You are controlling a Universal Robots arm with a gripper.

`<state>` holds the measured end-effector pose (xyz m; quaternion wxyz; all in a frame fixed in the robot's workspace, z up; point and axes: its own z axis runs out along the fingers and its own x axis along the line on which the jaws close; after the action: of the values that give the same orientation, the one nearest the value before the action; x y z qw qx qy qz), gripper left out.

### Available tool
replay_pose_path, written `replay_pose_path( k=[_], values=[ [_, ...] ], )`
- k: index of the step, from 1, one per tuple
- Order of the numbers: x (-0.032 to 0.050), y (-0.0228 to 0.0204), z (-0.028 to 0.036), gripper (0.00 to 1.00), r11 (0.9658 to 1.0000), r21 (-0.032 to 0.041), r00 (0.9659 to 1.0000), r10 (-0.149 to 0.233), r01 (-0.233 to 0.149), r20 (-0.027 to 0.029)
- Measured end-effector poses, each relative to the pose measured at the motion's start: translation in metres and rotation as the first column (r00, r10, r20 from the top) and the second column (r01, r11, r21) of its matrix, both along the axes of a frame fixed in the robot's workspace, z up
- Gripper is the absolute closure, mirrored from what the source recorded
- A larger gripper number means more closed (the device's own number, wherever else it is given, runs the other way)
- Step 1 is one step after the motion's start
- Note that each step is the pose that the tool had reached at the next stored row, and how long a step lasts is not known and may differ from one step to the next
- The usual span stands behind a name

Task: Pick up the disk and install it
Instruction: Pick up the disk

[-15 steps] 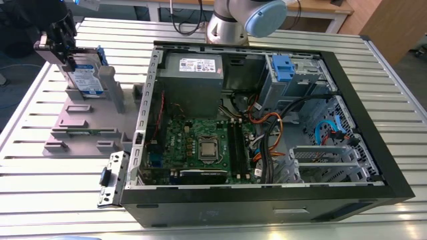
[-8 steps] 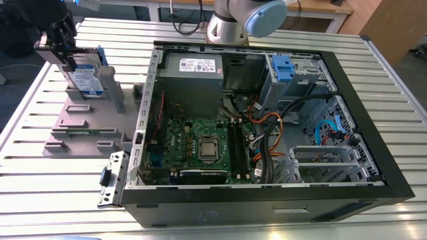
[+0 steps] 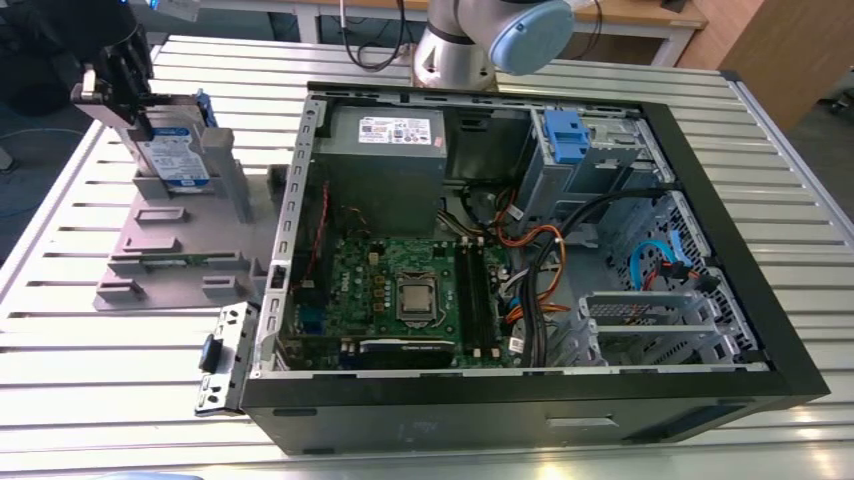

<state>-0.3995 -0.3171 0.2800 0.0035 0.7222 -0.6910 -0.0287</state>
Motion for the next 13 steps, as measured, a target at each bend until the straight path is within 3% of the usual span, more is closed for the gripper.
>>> replay_pose_path(
  k=[13],
  values=[
    [0.0,0.0,0.003,0.63,1.0,0.0024,1.0,0.0,0.0,0.0001]
  ],
)
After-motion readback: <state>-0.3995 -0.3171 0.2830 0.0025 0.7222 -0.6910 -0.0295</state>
